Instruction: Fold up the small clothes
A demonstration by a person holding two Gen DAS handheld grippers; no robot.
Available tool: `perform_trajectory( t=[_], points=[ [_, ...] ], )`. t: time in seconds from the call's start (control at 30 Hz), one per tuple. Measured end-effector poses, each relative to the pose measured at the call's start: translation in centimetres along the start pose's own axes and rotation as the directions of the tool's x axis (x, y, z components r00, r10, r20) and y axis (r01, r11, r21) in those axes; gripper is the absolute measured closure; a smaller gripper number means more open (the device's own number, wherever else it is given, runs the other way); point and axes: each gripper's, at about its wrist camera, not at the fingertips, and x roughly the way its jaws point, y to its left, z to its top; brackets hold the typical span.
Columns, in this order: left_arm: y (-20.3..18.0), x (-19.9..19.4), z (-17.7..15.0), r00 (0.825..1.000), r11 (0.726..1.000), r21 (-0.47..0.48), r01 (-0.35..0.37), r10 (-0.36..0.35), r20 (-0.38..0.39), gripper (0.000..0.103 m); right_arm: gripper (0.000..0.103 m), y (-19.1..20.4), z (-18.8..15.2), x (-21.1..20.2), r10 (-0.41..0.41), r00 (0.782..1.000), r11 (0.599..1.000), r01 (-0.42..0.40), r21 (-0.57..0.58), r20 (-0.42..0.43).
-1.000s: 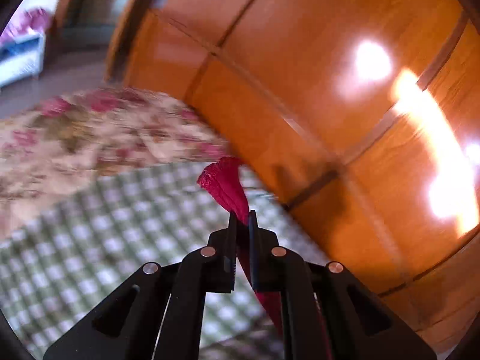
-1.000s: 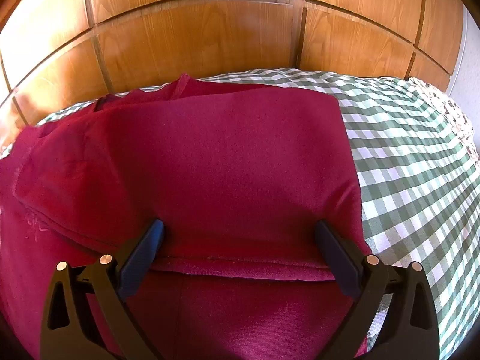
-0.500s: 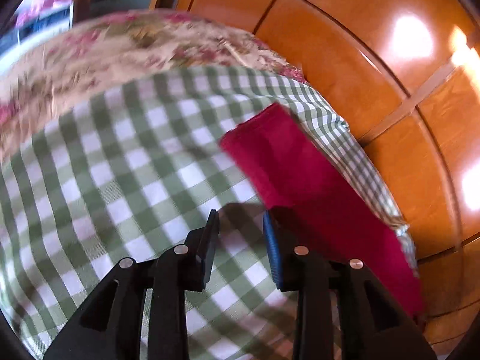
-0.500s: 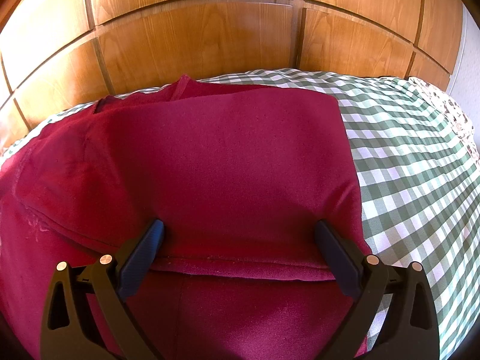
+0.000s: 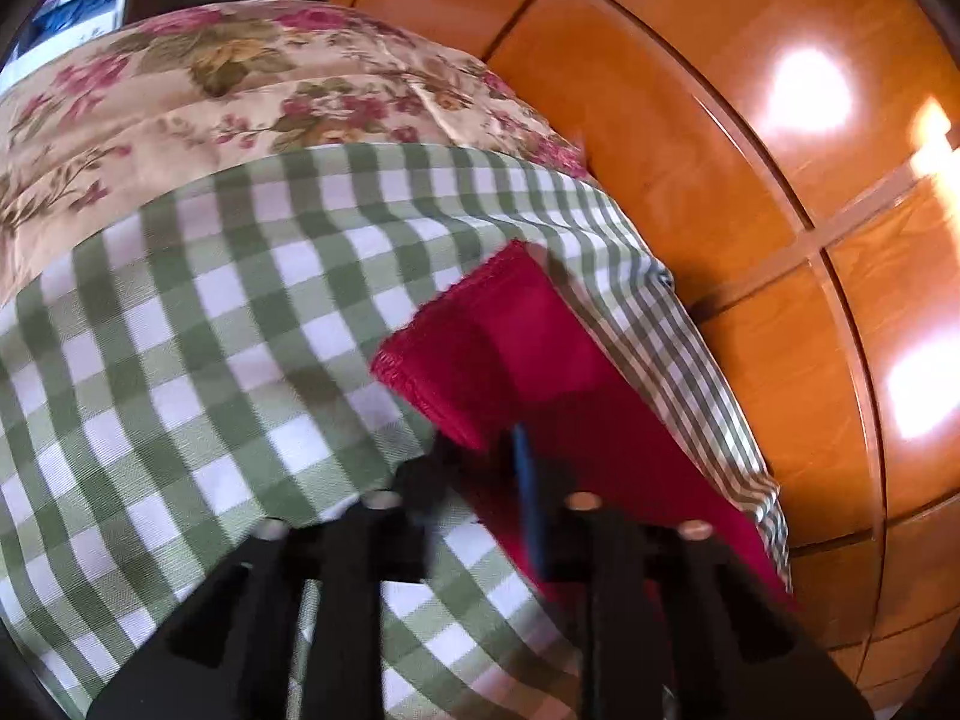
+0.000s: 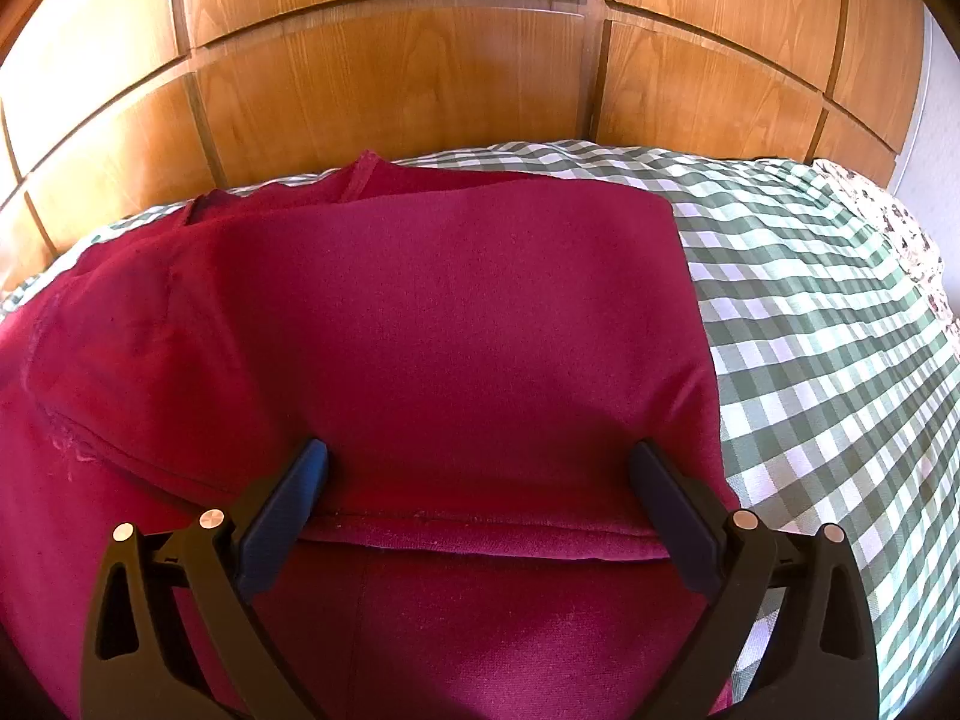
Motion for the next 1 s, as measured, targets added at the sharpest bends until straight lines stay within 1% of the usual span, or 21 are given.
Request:
perform_trajectory(
  t=[0.13,0.17,0.27,0.3,0.37,0.4,0.43,0.47,0.5,0.57,0.6,0.63,0.67,0.7,0.77,0.8,0.83,0.9,0.93,0.97,1.0],
  points=[
    [-2.6,-2.3,-0.7,0.994,0.993,0.048,0.105,-0.106,0.019,0.096,0.004,-0.1,0.0,0.0,0.0,1.0,1.0,0.0,0.001,0.0],
    [-4.0,-3.3,-1.2,0.989,0.986,0.083,0.144,-0.147,0.025,0.096,0.004,-0.1,0.0,0.1,0.001,1.0,1.0,-0.001,0.002,0.0],
    [-7.7,-5.7,-2.9,0.972,0.959,0.173,0.223,-0.233,0.034,0.096,0.004,-0.1,0.0,0.0,0.001,1.0,1.0,-0.001,0.002,0.001],
    [-9.6,-6.8,-4.0,0.959,0.938,0.218,0.27,-0.283,0.028,0.096,0.004,-0.1,0.0,0.0,0.001,1.0,1.0,-0.001,0.002,0.001],
    [-12.4,-8.2,-6.1,0.935,0.897,0.284,0.339,-0.354,0.002,0.096,0.004,-0.1,0.0,0.0,0.001,1.0,1.0,-0.001,0.002,0.0],
    [-14.3,-8.7,-7.9,0.92,0.864,0.331,0.379,-0.39,-0.034,0.096,0.004,-0.1,0.0,0.0,0.002,1.0,1.0,-0.002,0.002,0.0],
    [-15.7,-9.0,-9.5,0.911,0.84,0.368,0.399,-0.408,-0.058,0.096,0.004,-0.1,0.0,0.0,0.002,1.0,1.0,-0.002,0.002,0.0],
    [-17.2,-9.2,-11.3,0.905,0.812,0.412,0.413,-0.418,-0.082,0.096,0.004,-0.1,0.0,0.0,0.002,1.0,1.0,-0.002,0.002,0.001],
    [-19.2,-9.1,-14.1,0.898,0.771,0.472,0.428,-0.423,-0.125,0.095,0.004,-0.1,0.0,0.0,0.002,1.0,1.0,-0.003,0.003,0.001],
    [-21.4,-8.3,-17.6,0.89,0.726,0.521,0.449,-0.415,-0.189,0.094,0.004,-0.2,0.0,0.0,0.004,1.0,1.0,-0.004,0.005,0.002],
    [-22.6,-7.5,-20.4,0.889,0.697,0.553,0.456,-0.394,-0.235,0.093,0.004,-0.2,0.0,0.0,0.004,1.0,1.0,-0.004,0.007,0.002],
    [-23.1,-7.1,-21.8,0.89,0.686,0.568,0.455,-0.381,-0.253,0.09,0.004,-0.2,0.0,0.0,0.004,1.0,1.0,-0.004,0.007,0.002],
    [-23.7,-6.4,-24.3,0.896,0.666,0.6,0.444,-0.351,-0.273,0.082,0.004,-0.2,0.0,0.0,0.005,1.0,1.0,-0.005,0.008,0.002],
    [-23.9,-6.0,-25.9,0.903,0.649,0.628,0.428,-0.326,-0.279,0.078,0.004,-0.2,0.0,0.0,0.006,1.0,1.0,-0.006,0.009,0.003],
    [-23.7,-5.4,-27.9,0.912,0.628,0.661,0.411,-0.289,-0.292,0.062,0.004,-0.2,0.0,0.0,0.01,1.0,1.0,-0.01,0.012,0.003],
    [-23.2,-5.3,-29.1,0.912,0.616,0.672,0.411,-0.271,-0.309,0.059,0.004,-0.3,0.0,0.0,0.012,1.0,1.0,-0.012,0.016,0.003],
    [-22.7,-5.4,-29.7,0.915,0.611,0.682,0.403,-0.259,-0.309,0.056,0.004,-0.3,0.0,0.0,0.017,1.0,1.0,-0.017,0.02,0.003],
    [-21.1,-5.8,-30.7,0.931,0.597,0.714,0.366,-0.234,-0.282,0.055,0.004,-0.4,0.0,0.0,0.024,1.0,0.999,-0.024,0.026,0.002],
    [-20.3,-6.3,-31.0,0.936,0.599,0.72,0.352,-0.225,-0.27,0.055,0.004,-0.5,0.0,0.0,0.028,1.0,0.999,-0.028,0.028,0.002],
    [-19.4,-6.4,-31.0,0.943,0.608,0.721,0.333,-0.213,-0.256,0.055,0.004,-0.5,0.0,0.0,0.029,1.0,0.999,-0.029,0.029,0.002],
    [-18.4,-6.4,-30.9,0.953,0.623,0.721,0.303,-0.194,-0.233,0.055,0.004,-0.5,0.0,0.0,0.029,1.0,0.999,-0.029,0.03,0.002]
  ],
)
